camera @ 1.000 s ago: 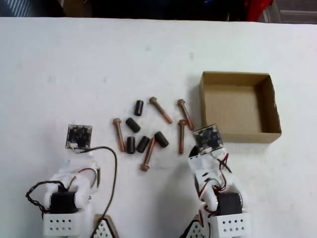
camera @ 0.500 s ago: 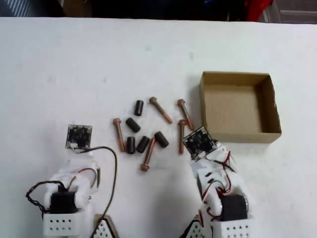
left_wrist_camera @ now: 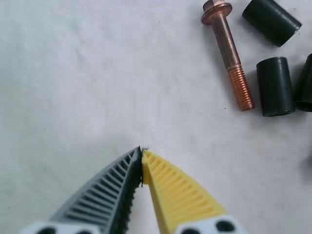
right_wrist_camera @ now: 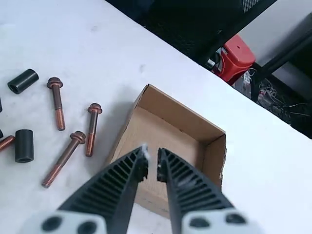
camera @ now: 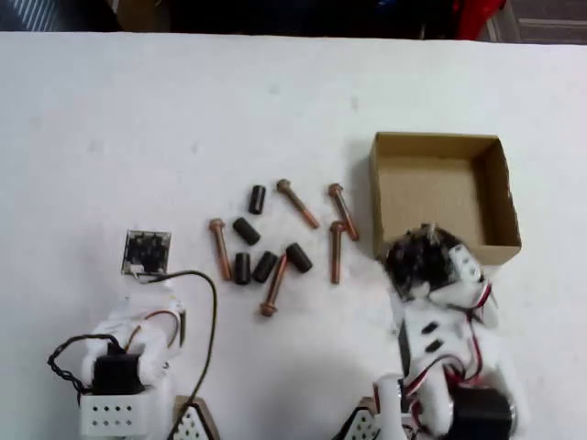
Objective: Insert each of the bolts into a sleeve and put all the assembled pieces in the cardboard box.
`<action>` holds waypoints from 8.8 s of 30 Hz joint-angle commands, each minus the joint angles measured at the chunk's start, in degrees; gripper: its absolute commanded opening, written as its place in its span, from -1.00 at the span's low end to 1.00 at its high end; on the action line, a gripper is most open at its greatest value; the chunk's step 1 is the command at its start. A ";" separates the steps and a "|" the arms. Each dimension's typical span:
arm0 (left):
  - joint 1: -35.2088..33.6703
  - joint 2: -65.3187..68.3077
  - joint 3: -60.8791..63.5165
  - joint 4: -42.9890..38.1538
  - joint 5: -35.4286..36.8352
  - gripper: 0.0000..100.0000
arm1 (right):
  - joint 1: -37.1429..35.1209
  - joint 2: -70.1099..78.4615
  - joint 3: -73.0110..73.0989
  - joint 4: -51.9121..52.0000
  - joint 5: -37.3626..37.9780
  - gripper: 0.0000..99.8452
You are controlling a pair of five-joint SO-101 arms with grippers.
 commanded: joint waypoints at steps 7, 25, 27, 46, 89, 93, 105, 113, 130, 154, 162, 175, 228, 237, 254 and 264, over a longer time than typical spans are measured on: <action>-0.13 -0.57 -0.18 0.18 -0.44 -0.95 | 0.48 35.74 -21.10 0.40 -1.93 -0.92; -0.13 -0.57 -0.18 0.18 -0.44 -0.95 | -13.58 85.05 -58.46 20.00 -5.45 -0.92; -0.13 -0.57 -0.18 0.18 -0.44 -0.95 | -15.08 89.45 -58.90 19.21 -8.26 -0.88; -0.13 -0.57 -0.18 0.18 -0.44 -0.95 | -27.91 109.49 -58.55 16.48 -11.52 -0.59; -0.13 -0.57 -0.18 0.18 -0.44 -0.95 | -23.87 117.67 -58.55 10.51 -22.86 -0.62; -0.13 -0.57 -0.18 0.18 -0.44 -0.95 | -23.25 118.29 -58.55 9.27 -22.86 -0.62; -0.13 -0.57 -0.18 0.18 -0.44 -0.95 | -19.74 120.84 -58.90 6.81 -22.33 -0.62; -0.13 -0.57 -0.18 0.18 -0.44 -0.95 | -19.03 120.31 -58.37 5.23 -22.77 -0.62; -0.13 -0.57 -0.18 0.18 -0.44 -0.95 | -19.56 88.57 -34.29 -2.15 -22.86 -0.62; -0.22 -0.57 -0.18 0.18 -0.44 -0.95 | -22.20 77.49 -5.80 -31.43 -22.42 -0.63; -0.13 -0.57 -0.18 0.18 -0.44 -0.95 | -20.53 84.18 -11.34 -27.30 -22.77 -0.79; -0.13 -0.57 -0.18 0.18 -0.44 -0.95 | -23.25 88.66 -11.43 -28.97 -22.86 -0.69; -0.22 -0.57 -0.18 0.18 -0.44 -0.95 | -20.18 29.58 -1.76 -8.92 -22.24 -0.97; -0.13 -0.57 -0.18 0.18 -0.44 -0.95 | -19.82 22.29 15.03 -23.69 -22.24 -0.97; -0.13 -0.57 -0.18 0.18 -0.44 -0.95 | -19.74 -0.66 28.66 -21.49 -22.24 -0.97; -0.13 -0.57 -0.18 0.18 -0.44 -0.95 | -19.74 -14.64 36.13 -21.49 -22.24 -0.97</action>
